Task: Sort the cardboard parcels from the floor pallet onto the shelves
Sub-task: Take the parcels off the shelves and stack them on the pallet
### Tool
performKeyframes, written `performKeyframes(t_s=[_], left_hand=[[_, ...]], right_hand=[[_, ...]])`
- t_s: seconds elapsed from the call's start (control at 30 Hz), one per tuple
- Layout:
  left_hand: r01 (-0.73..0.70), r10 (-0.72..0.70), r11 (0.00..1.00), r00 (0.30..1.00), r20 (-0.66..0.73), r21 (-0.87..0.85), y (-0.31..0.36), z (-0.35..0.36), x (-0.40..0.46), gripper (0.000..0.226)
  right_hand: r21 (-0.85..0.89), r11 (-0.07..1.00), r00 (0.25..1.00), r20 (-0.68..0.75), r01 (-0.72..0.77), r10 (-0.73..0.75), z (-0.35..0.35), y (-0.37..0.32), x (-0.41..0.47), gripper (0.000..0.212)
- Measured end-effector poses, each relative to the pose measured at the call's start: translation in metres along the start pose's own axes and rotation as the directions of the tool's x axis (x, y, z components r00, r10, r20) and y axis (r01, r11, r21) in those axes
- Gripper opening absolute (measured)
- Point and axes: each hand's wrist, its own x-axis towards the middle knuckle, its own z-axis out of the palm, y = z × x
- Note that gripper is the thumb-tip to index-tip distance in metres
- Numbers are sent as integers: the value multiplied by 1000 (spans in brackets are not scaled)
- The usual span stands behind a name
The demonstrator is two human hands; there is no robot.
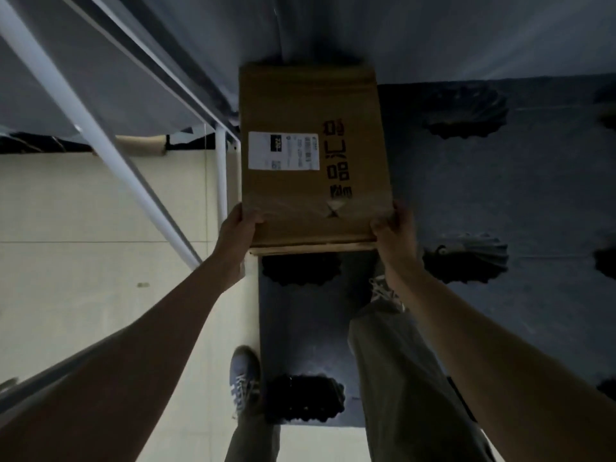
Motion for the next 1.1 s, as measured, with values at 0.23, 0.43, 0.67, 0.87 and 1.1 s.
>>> performKeyframes(t_s=[0.23,0.43,0.67,0.87,1.1], left_hand=[[-100,102,987,995,-9,126,-20,17,77,45],[29,-52,937,997,57,347,-32,16,77,80],[-55,14,930,993,113,363,-20,17,-1,49],[-149,53,916,965,256,373,3,-6,-128,39],[-417,201,805,860,469,421,56,-74,-290,43]], right_hand=[[-32,999,997,71,-9,11,38,25,68,48],[-146,989,959,277,-22,63,39,28,61,44],[-219,974,971,218,-52,100,2,7,2,54],[-183,982,959,269,-42,91,-44,-22,-127,46],[-131,990,977,213,45,-17,-94,-72,-318,43]])
